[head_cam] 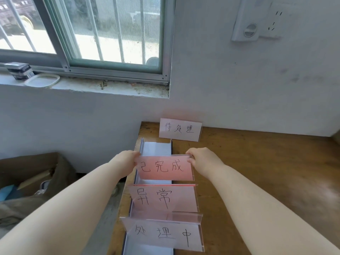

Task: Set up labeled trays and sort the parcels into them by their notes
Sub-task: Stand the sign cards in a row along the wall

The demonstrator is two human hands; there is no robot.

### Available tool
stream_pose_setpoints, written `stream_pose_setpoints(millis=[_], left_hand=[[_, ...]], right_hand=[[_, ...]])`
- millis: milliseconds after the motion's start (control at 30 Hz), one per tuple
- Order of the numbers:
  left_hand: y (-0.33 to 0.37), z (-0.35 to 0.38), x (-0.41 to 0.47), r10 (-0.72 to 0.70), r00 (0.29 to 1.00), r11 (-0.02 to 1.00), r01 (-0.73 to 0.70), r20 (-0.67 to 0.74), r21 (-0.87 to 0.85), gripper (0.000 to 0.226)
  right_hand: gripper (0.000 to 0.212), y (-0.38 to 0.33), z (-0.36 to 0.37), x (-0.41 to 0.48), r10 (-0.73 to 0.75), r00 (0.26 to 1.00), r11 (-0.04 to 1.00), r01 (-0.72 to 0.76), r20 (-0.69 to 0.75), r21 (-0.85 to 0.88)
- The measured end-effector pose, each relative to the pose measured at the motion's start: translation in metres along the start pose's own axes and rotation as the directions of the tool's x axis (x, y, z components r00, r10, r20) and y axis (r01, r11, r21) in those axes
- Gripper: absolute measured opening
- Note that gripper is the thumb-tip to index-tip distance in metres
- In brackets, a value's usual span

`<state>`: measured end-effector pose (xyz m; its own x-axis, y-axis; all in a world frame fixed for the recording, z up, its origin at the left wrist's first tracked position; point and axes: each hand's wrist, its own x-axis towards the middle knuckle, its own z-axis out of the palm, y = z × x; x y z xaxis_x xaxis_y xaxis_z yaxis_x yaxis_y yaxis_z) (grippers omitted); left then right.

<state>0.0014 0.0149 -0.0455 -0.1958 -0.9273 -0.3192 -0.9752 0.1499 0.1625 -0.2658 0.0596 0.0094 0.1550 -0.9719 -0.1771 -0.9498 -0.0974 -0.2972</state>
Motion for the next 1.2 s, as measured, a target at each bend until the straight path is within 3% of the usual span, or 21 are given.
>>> stream_pose_setpoints(millis=[200, 500, 700, 900, 1200], left_hand=[[-0.003, 0.001, -0.003, 0.038, 0.999, 0.999, -0.036, -0.039, 0.038, 0.029], [0.071, -0.045, -0.006, 0.042, 0.975, 0.983, -0.079, -0.218, -0.164, 0.033], [0.15, -0.05, 0.01, 0.092, 0.976, 0.988, -0.114, -0.195, -0.105, 0.035], [0.22, -0.033, 0.042, 0.138, 0.985, 0.987, -0.127, -0.107, 0.1, 0.03], [0.292, 0.007, 0.091, 0.023, 1.0, 0.983, -0.02, -0.012, 0.183, 0.029]], right_hand=[[0.03, 0.01, 0.001, 0.0, -0.006, 0.999, 0.996, 0.01, -0.043, 0.089], [0.025, 0.078, -0.045, -0.015, 0.032, 0.983, 0.982, 0.003, -0.178, 0.19], [0.029, 0.146, -0.07, -0.025, 0.074, 0.985, 0.991, -0.055, -0.154, 0.124], [0.027, 0.223, -0.074, -0.023, 0.104, 0.992, 0.994, -0.1, -0.078, 0.051], [0.027, 0.306, -0.051, -0.003, 0.078, 0.997, 0.997, -0.079, -0.006, -0.011]])
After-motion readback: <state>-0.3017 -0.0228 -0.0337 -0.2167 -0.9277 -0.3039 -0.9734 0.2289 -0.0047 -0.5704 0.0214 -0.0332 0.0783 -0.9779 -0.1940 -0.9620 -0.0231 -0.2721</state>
